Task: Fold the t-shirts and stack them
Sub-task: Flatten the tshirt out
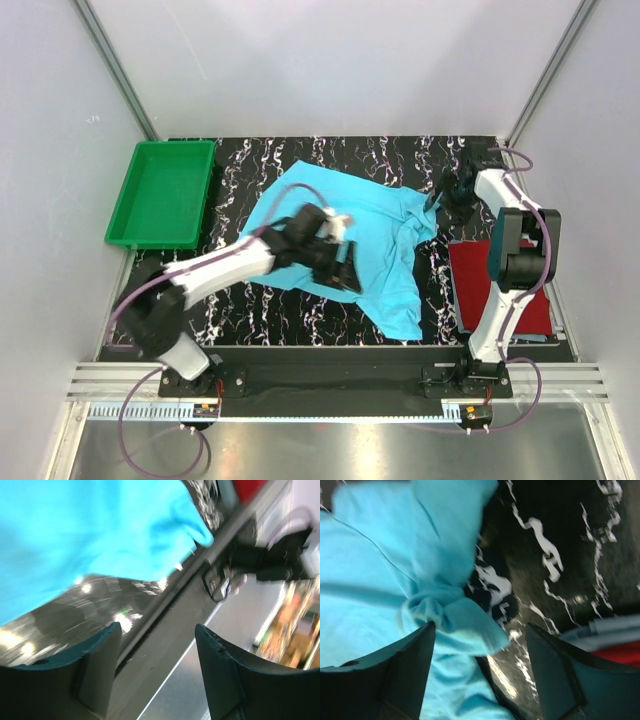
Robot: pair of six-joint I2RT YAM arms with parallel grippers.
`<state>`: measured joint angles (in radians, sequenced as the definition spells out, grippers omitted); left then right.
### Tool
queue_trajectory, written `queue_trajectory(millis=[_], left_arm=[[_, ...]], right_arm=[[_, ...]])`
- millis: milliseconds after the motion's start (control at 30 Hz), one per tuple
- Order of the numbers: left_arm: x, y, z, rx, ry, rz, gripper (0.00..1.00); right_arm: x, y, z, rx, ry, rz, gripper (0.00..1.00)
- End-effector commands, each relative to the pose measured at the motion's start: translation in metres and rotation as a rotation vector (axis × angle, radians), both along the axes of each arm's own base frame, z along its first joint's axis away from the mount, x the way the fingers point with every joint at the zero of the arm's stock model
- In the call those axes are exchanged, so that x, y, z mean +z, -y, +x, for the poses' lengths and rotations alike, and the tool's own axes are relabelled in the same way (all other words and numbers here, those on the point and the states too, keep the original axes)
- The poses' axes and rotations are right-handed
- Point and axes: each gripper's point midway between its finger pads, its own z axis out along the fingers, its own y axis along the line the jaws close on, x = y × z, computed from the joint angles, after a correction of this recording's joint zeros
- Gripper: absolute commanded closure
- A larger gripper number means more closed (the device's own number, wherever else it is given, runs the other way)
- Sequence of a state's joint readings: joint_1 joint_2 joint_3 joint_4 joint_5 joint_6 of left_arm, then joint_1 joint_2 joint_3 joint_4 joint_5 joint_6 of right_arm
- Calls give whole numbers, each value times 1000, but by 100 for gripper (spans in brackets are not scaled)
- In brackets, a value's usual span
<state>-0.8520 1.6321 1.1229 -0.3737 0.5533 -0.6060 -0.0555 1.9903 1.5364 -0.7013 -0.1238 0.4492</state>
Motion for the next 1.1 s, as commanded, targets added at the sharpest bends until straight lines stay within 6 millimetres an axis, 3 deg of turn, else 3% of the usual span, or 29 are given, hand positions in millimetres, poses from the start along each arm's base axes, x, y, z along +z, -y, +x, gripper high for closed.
queue_trajectory(millis=[0, 33, 133, 300, 400, 533, 800, 933, 1067], left_arm=[[42, -61, 33, 179, 84, -68, 34], [34, -84, 45, 258, 74, -50, 33], [32, -127, 58, 397, 100, -21, 28], [15, -177, 74, 577, 92, 81, 22], [1, -213, 85, 726, 47, 158, 21], [-8, -257, 100, 896, 42, 238, 27], [-28, -326, 111, 1156, 14, 449, 33], [-39, -343, 111, 1231, -12, 514, 35], [-51, -349, 114, 1246, -24, 554, 37]], right_arm=[[33, 16, -25, -19, 21, -86, 19], [32, 17, -36, -26, 6, -90, 17], [42, 12, -60, -48, -12, -66, 13], [46, -17, -115, -83, -69, 89, 12], [48, -33, -130, -54, -35, 150, 14], [26, -51, -149, -26, -79, 186, 21], [15, -99, -125, 103, -63, 157, 29], [10, -93, -108, 106, -50, 103, 32], [8, -101, -85, 129, -9, 133, 63]])
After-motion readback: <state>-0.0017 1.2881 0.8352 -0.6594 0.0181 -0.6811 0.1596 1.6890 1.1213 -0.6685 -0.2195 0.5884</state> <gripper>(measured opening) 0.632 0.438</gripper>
